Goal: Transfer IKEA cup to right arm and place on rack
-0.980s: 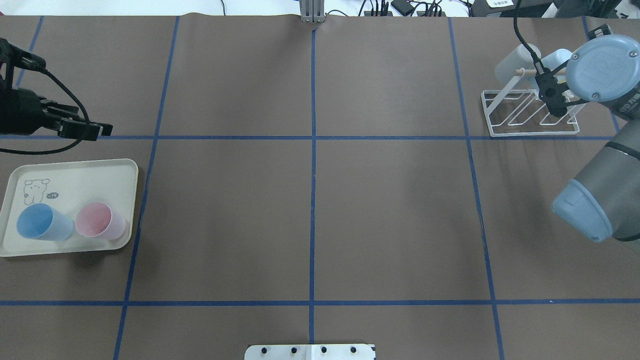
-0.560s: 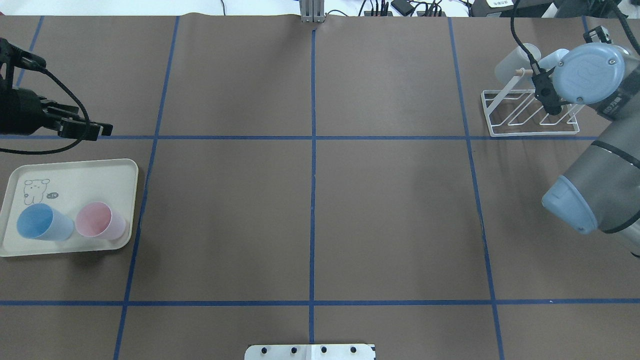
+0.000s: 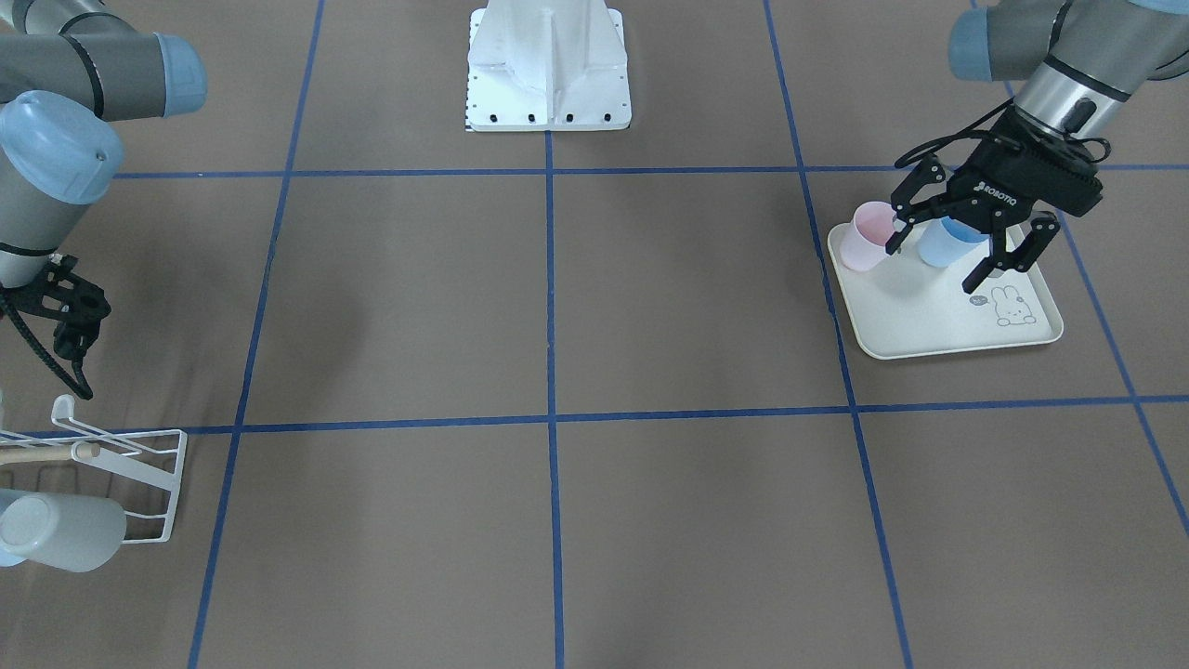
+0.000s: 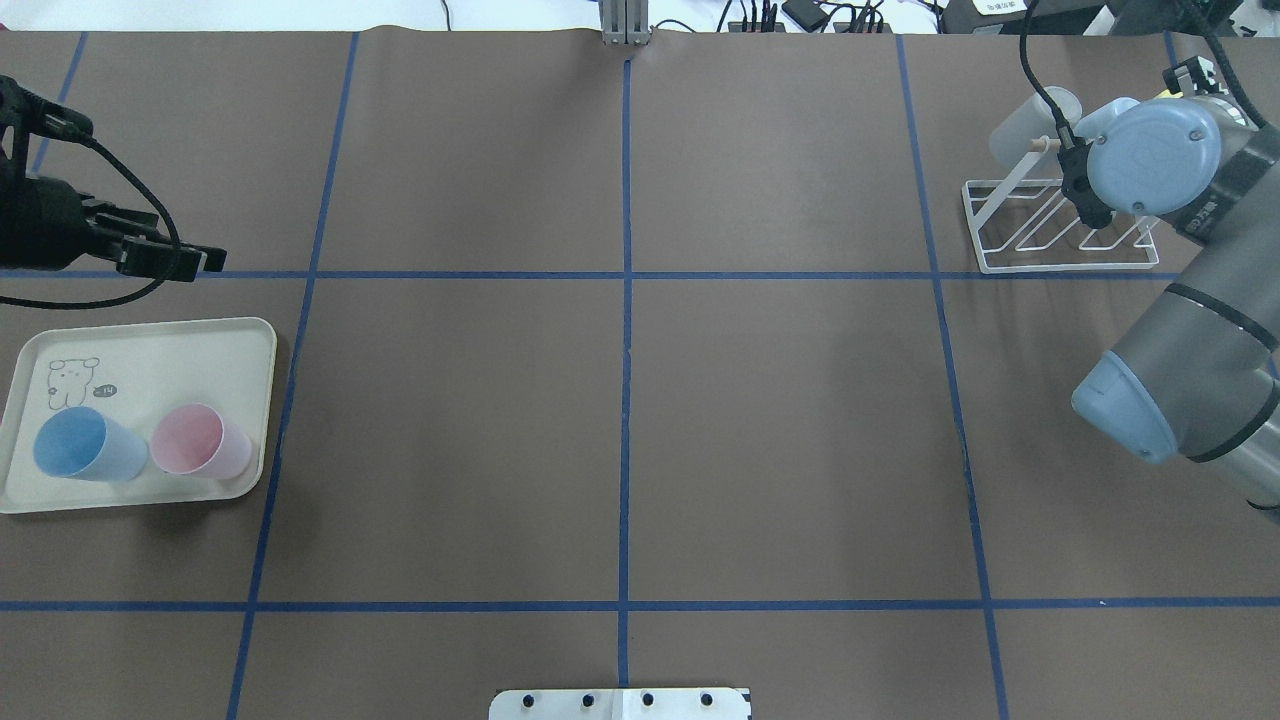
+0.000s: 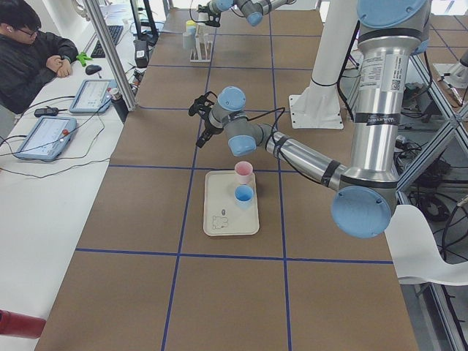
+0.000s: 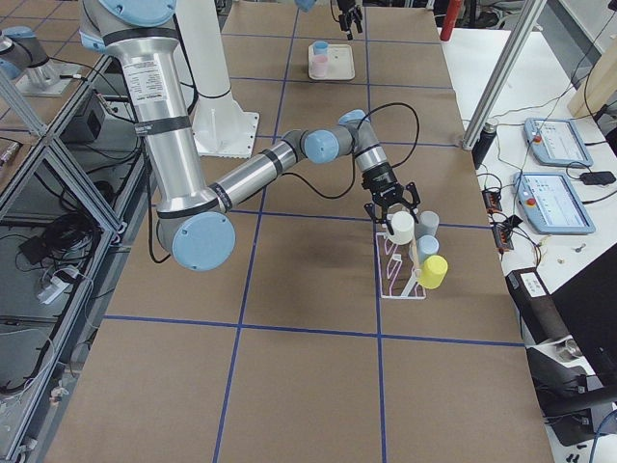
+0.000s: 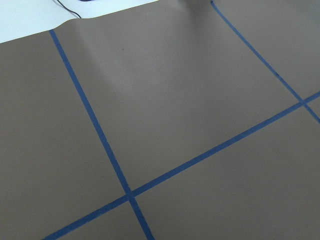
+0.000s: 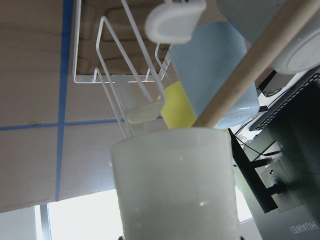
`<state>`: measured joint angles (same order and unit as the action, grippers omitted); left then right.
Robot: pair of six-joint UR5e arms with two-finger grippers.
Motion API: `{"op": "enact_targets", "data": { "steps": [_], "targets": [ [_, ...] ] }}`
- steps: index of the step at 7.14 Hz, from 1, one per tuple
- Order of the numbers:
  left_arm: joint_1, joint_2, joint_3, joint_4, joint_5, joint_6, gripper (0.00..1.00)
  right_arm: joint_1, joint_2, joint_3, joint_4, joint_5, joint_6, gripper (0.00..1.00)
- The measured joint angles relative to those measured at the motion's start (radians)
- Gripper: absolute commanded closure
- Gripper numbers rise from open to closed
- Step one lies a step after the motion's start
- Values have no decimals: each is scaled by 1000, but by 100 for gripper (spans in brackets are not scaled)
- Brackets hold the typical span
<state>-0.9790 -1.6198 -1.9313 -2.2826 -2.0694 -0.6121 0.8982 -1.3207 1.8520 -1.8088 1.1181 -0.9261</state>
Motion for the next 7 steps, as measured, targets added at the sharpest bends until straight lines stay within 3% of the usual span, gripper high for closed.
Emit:
{"op": "enact_targets", "data": {
  "steps": [7],
  "targets": [
    [1,-1,0,-1,0,0,0,-39,-12,-8,-5,-9,52,100]
  ]
}}
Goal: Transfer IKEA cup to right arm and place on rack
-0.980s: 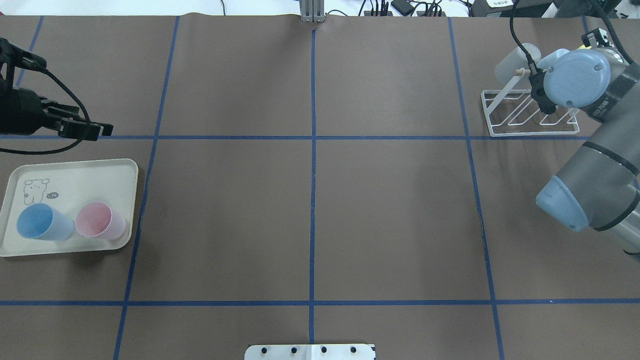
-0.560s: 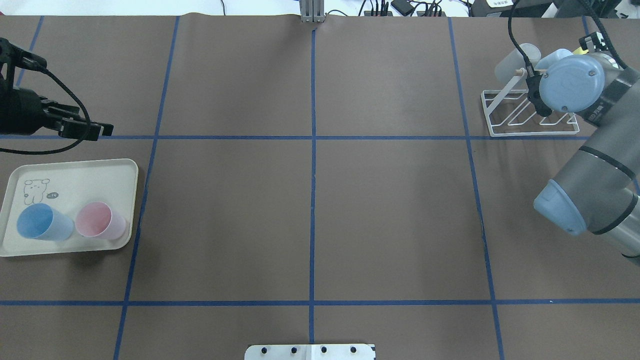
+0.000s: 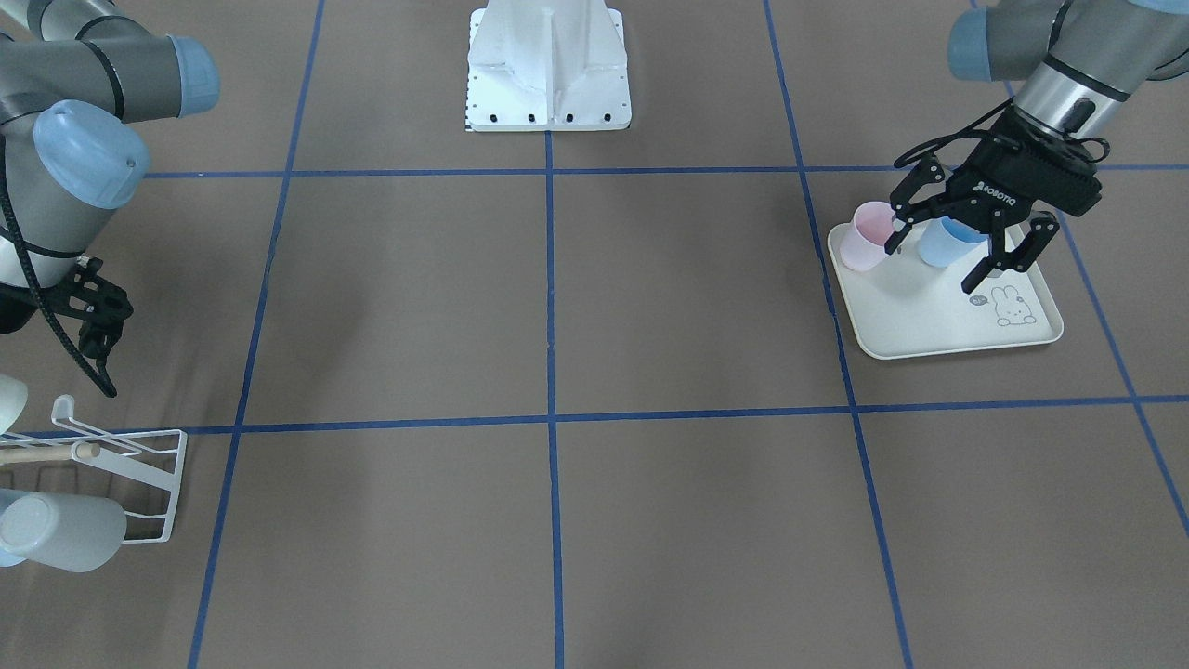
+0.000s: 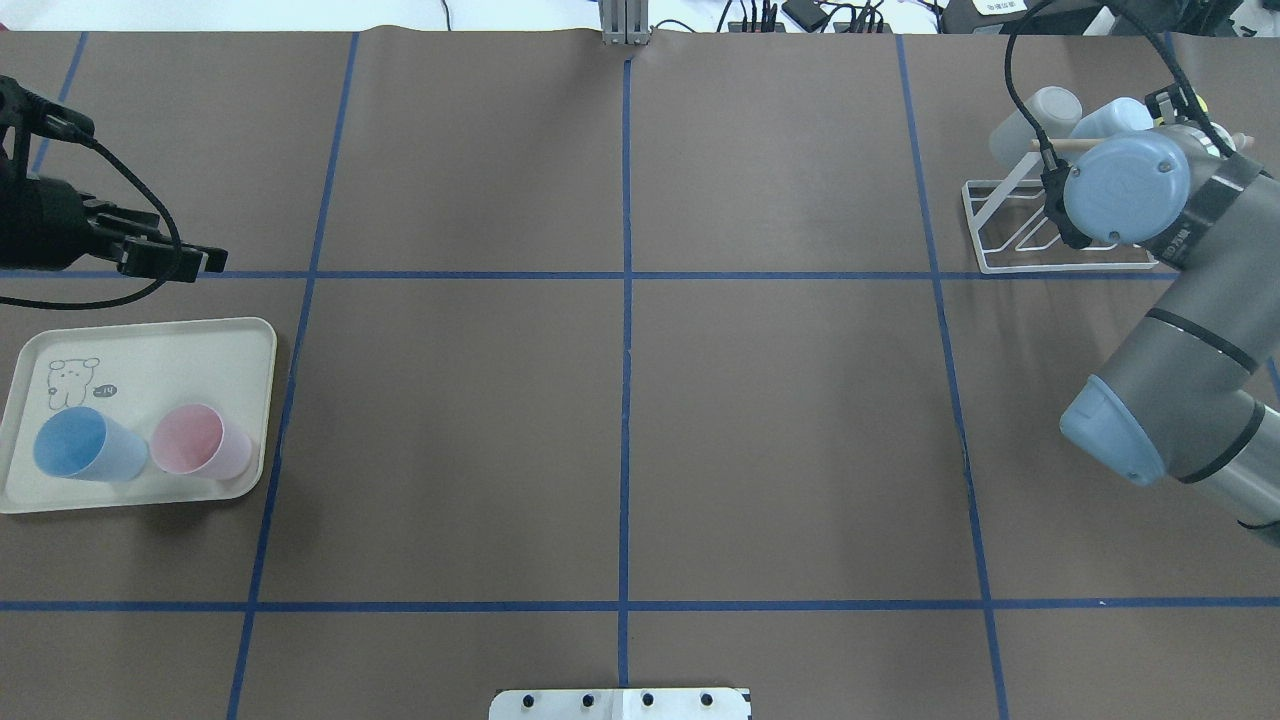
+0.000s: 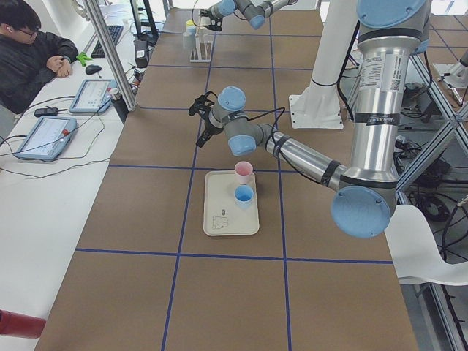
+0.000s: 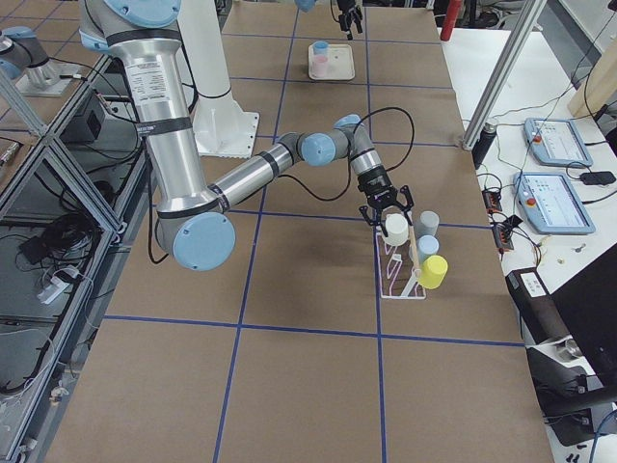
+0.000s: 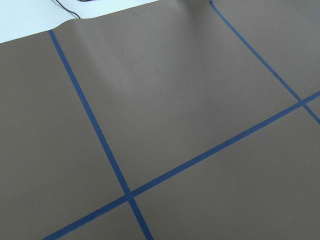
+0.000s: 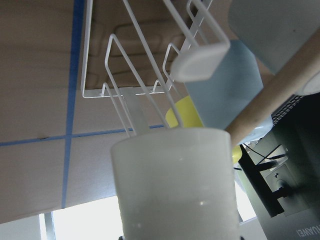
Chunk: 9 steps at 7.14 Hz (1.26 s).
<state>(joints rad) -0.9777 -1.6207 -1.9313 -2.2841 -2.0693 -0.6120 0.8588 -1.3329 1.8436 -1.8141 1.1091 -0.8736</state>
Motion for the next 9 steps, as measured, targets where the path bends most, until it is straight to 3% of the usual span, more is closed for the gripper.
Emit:
{"op": "enact_targets", "data": {
  "steps": [2,3,4,5,9],
  "targets": [
    [0,0,0,0,0,0,0,-8,1,-15,1,0,-1,100],
    [0,0,0,-1,0,0,0,-15,5,-26,1,0,-4,87],
    [0,1,0,-1,0,-1,0,-23,10,-38,2,0,-8,57],
    [1,0,0,-2,0,-1,0,-29,12,-47,3,0,-10,3],
    [2,-1,2,-2,0,-2,0,-33,17,-56,5,-8,-7,2]
  ]
}}
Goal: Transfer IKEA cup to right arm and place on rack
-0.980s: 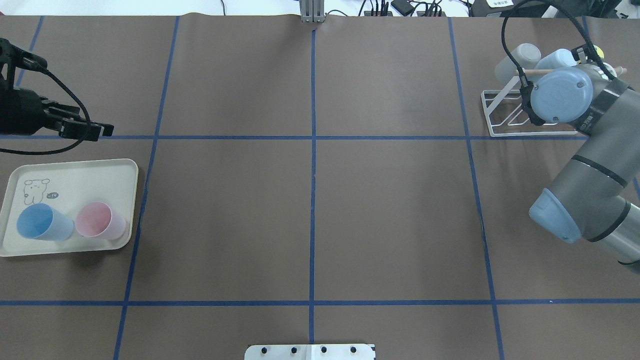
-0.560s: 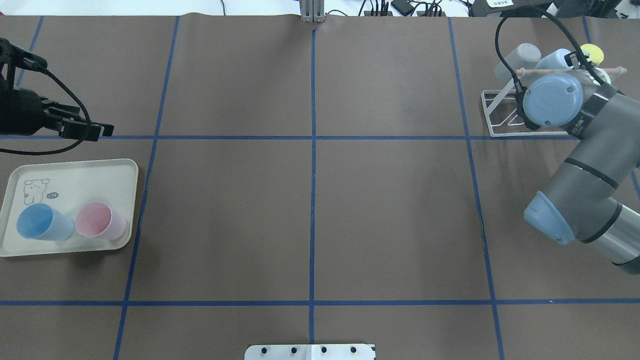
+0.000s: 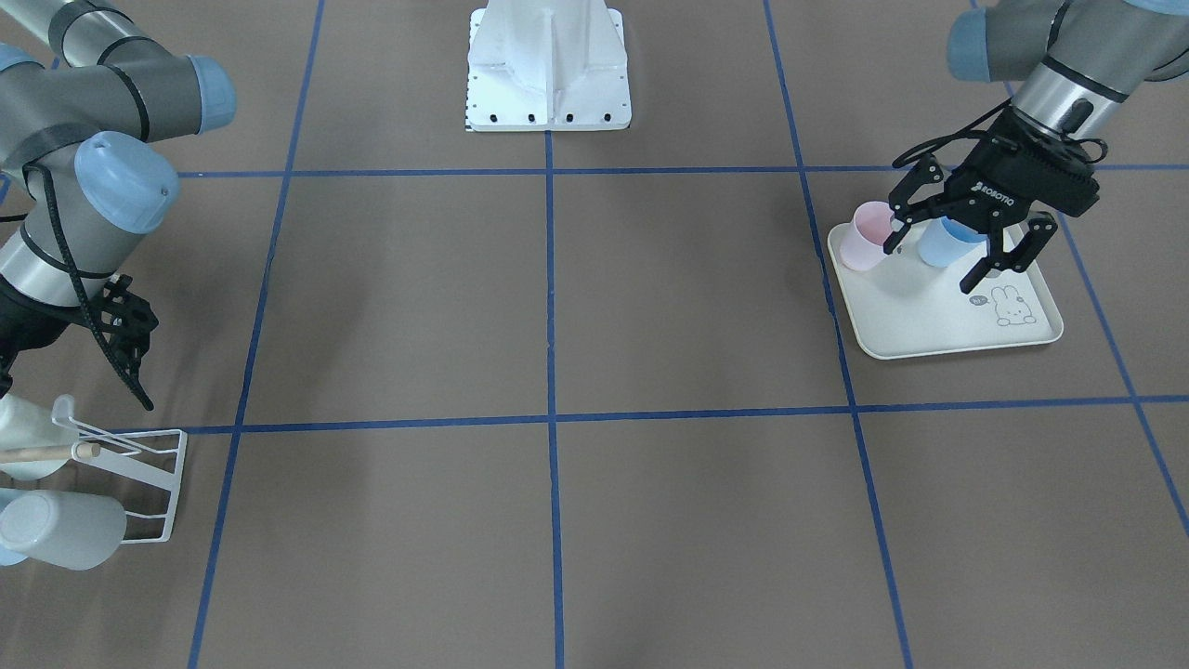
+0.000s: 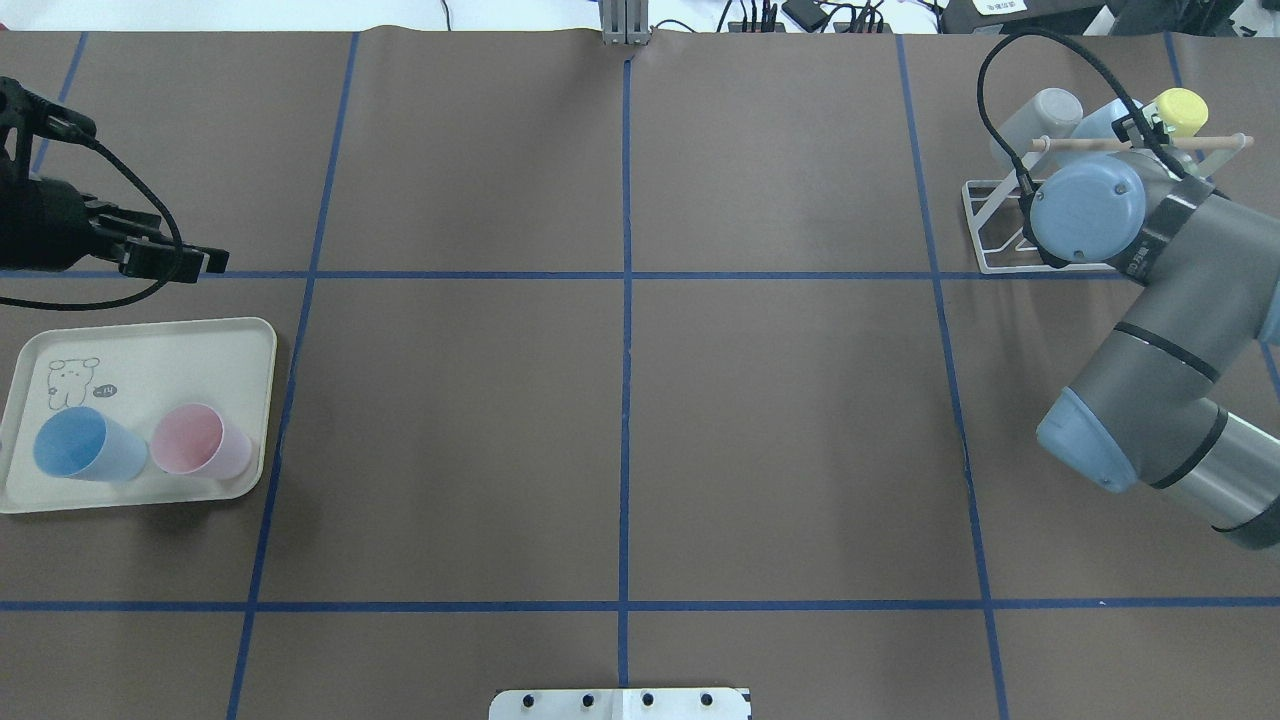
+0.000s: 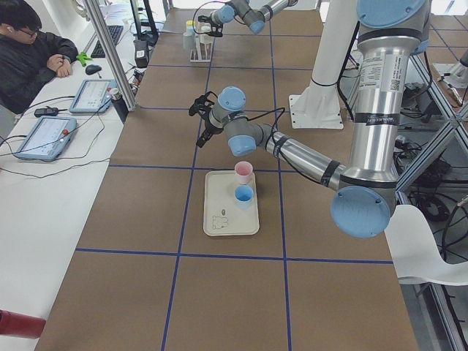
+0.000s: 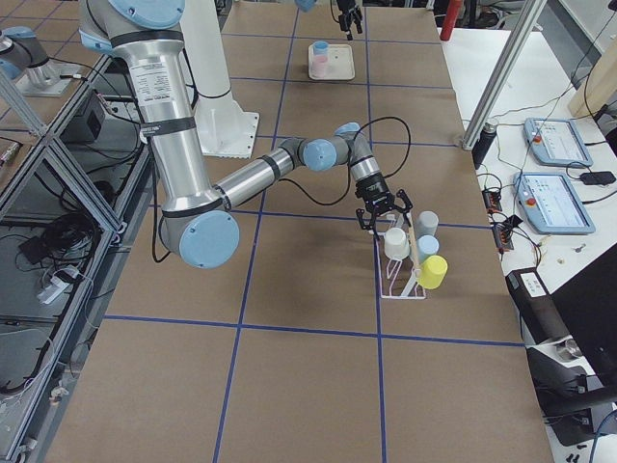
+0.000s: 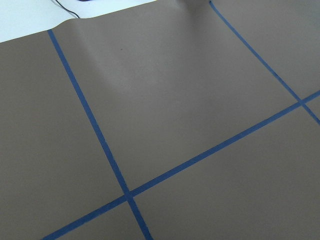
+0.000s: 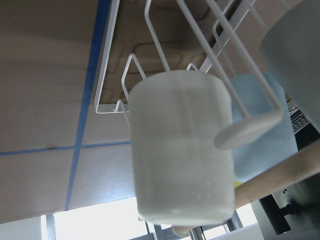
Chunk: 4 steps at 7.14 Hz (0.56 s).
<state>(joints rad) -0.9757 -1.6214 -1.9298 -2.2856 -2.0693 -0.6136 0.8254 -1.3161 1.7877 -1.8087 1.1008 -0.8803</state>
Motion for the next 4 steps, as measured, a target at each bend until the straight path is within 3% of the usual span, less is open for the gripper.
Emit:
{"op": "enact_targets", "data": {
  "steps": [3,4],
  "targets": [
    [-1,2,12,-3,10,3,0,1,52,17,0,14,56,2],
    [1,3,19,-5,38,5,0,1,67,41,0,54,134,2]
  ]
}}
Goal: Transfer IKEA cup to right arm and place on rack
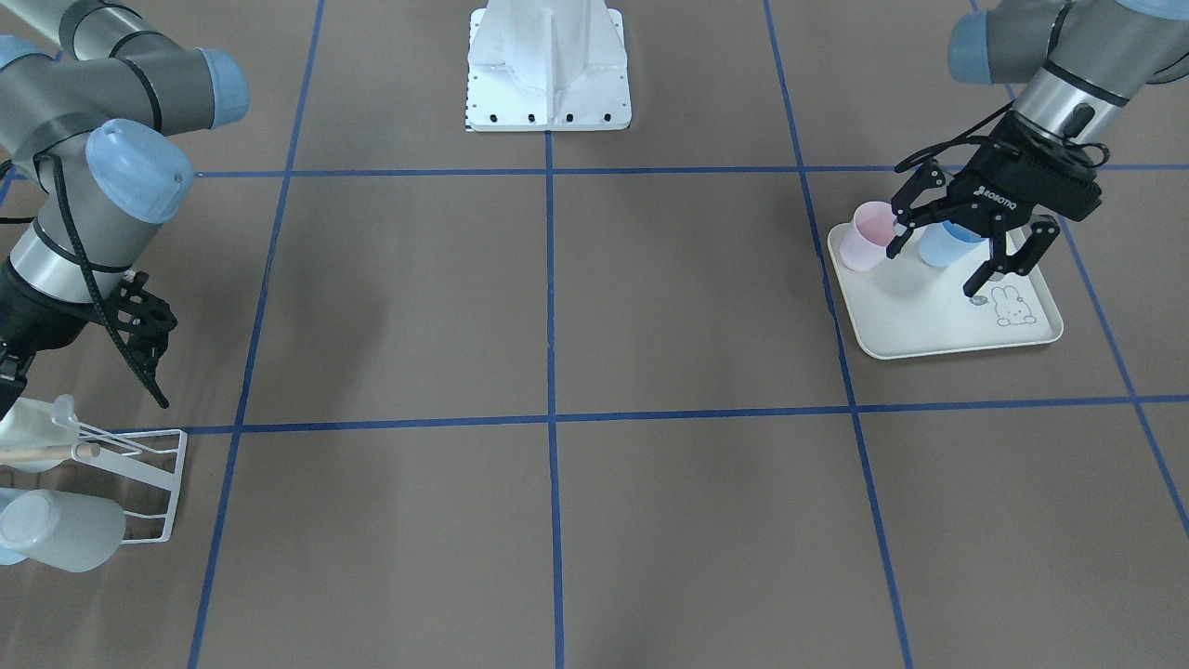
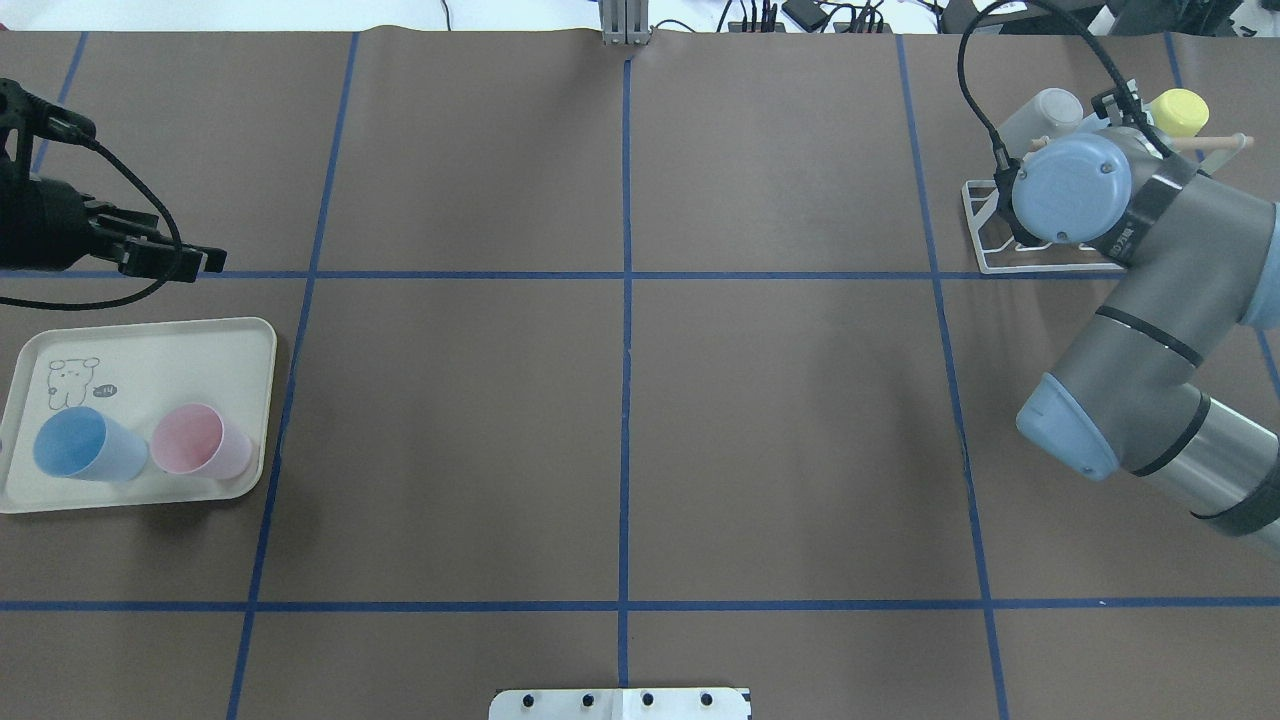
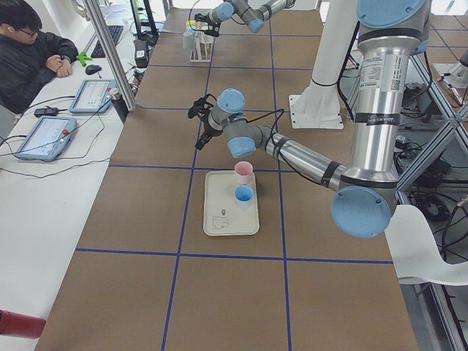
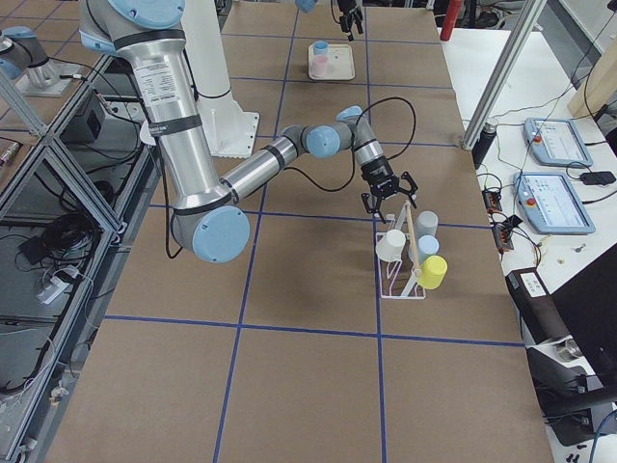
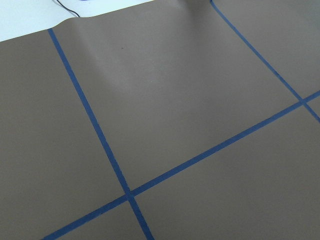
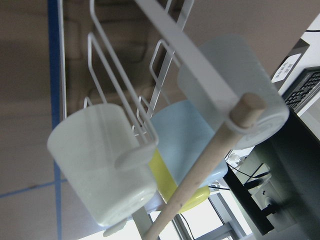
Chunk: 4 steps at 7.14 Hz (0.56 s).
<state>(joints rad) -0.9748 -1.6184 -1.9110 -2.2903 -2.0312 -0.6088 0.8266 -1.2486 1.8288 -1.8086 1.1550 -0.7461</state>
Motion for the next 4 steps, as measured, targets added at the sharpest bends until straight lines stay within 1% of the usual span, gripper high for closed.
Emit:
{"op": "enact_targets", "data": {
  "steps": [2,3,4],
  "targets": [
    [6,12,5,2,80,5,0,0,9,77,9,154,197,2],
    [8,32,7,1,93,11,0,0,7,105,47,251,314,2],
    [9,71,5,-13,98,22,0,0,2,120,122,361,454,2]
  ]
}}
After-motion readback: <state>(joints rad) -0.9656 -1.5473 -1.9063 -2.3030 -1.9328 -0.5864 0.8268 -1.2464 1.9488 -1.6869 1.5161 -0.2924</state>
